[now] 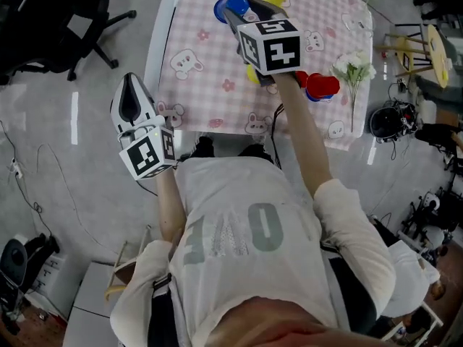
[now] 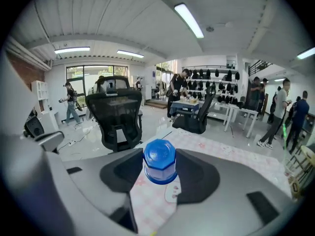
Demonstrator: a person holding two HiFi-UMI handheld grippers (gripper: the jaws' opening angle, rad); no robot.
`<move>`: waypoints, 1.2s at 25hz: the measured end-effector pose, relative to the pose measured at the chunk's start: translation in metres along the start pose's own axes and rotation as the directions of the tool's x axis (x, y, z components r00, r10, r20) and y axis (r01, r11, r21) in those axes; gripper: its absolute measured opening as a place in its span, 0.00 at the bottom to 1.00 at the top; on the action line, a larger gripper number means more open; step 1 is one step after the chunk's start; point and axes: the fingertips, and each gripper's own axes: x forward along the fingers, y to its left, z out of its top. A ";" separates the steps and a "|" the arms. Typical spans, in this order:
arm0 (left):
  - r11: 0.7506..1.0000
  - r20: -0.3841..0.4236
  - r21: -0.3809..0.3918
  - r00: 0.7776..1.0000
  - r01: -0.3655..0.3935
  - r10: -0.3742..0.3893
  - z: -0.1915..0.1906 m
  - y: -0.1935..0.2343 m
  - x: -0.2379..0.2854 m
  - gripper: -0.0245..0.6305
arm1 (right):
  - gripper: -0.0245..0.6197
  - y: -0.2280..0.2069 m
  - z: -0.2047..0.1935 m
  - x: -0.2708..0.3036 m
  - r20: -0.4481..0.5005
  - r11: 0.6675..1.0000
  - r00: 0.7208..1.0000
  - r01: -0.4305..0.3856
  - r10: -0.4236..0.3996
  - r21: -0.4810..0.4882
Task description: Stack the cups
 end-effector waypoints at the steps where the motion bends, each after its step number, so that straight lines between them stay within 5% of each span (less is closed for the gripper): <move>1: 1.000 0.002 0.003 1.000 0.024 -0.024 0.001 -0.008 0.006 0.08 | 0.38 -0.005 0.001 -0.020 0.022 1.000 1.000 0.021 -0.021 0.005; 7: 0.988 0.020 0.016 0.988 0.152 -0.152 0.007 -0.062 0.032 0.08 | 0.38 -0.039 -0.042 -0.112 -0.009 0.991 0.993 0.116 -0.116 0.060; 15: 0.966 0.009 0.006 0.966 0.258 -0.258 0.003 -0.110 0.048 0.08 | 0.38 -0.055 -0.103 -0.152 -0.127 0.977 0.980 0.172 -0.156 0.127; 30: 0.960 -0.023 0.009 0.960 0.279 -0.278 -0.009 -0.126 0.050 0.08 | 0.38 -0.055 -0.134 -0.146 -0.189 0.976 0.974 0.156 -0.126 0.153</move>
